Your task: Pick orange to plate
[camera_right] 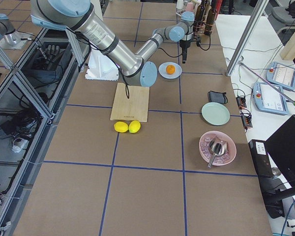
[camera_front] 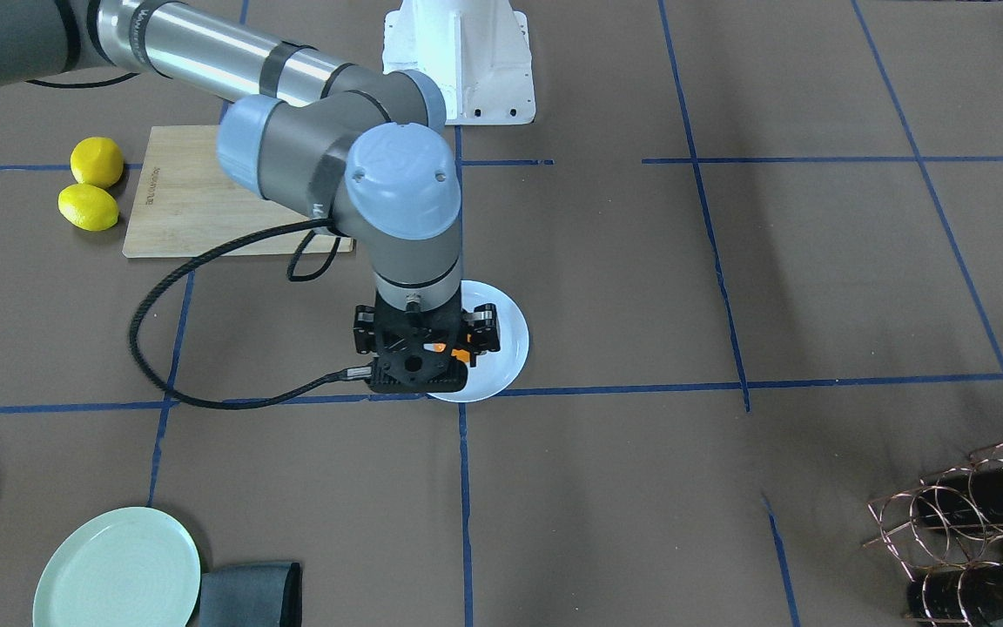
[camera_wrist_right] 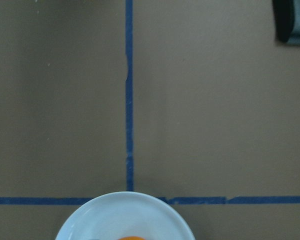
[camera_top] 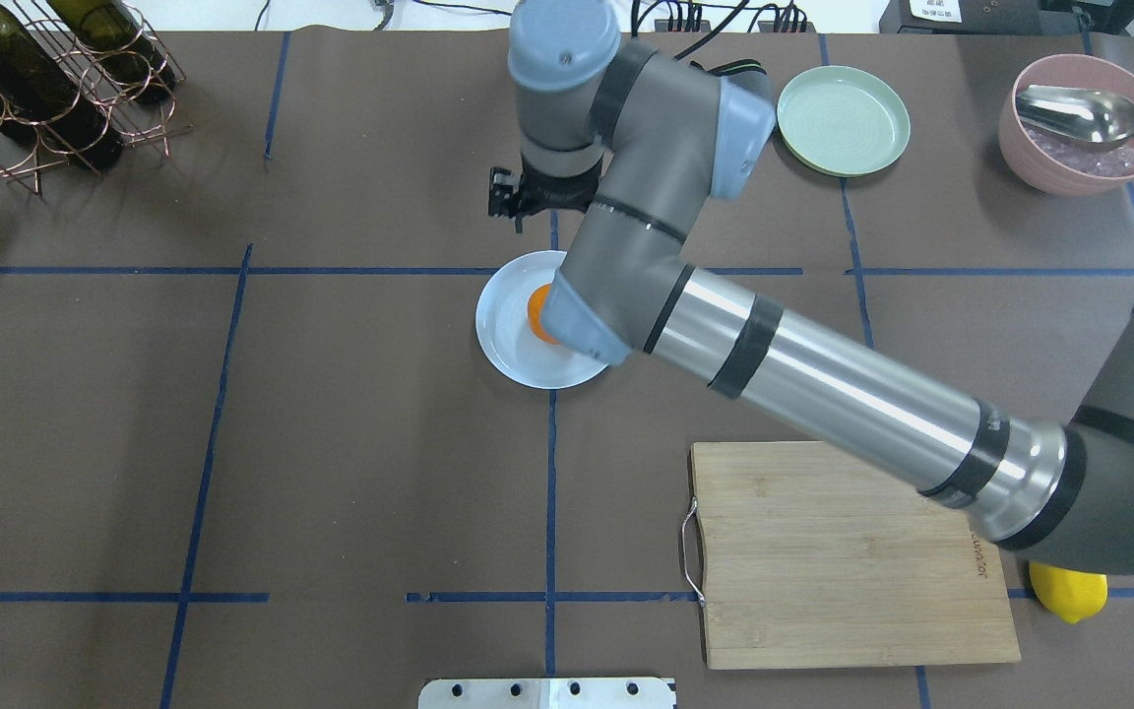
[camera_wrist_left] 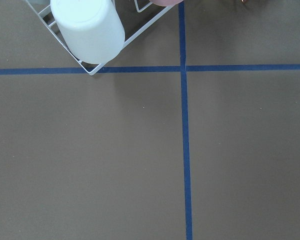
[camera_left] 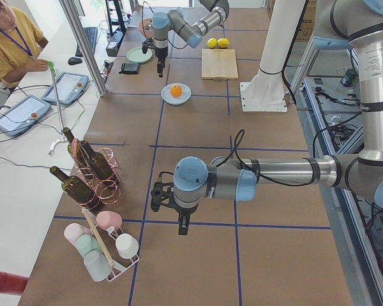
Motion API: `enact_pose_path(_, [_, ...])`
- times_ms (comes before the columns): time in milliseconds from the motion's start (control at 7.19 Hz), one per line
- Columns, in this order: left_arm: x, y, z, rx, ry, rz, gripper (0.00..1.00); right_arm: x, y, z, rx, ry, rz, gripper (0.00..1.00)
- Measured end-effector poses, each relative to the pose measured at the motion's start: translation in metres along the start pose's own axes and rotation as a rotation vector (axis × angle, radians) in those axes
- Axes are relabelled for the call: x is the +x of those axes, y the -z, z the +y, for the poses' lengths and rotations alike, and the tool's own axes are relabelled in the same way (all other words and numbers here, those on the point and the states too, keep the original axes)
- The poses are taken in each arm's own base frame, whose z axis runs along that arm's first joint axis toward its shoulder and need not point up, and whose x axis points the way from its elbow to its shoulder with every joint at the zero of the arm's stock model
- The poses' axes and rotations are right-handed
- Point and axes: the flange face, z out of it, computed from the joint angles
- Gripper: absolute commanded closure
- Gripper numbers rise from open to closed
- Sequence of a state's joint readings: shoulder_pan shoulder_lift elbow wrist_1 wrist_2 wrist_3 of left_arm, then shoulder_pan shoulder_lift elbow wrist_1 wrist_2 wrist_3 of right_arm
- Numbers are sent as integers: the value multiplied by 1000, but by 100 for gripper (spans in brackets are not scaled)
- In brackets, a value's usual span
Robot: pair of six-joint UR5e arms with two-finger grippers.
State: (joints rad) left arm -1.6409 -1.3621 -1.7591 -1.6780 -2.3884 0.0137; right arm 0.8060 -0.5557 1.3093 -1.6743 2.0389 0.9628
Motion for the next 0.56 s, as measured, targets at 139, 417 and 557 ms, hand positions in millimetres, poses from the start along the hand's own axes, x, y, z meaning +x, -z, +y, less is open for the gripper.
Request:
enact_pose_path(139, [1,1,0,1,-1,0,0,56,42,-29,-16,43,-1,0])
enact_pose_path(417, [1,2,-1,3,-3,-6,0,227,87,-48,-27,189,-9,0])
enact_pose_path(557, [1,2,-1,2,-2,-9,0,324,95,-44,-32,283,-7,0])
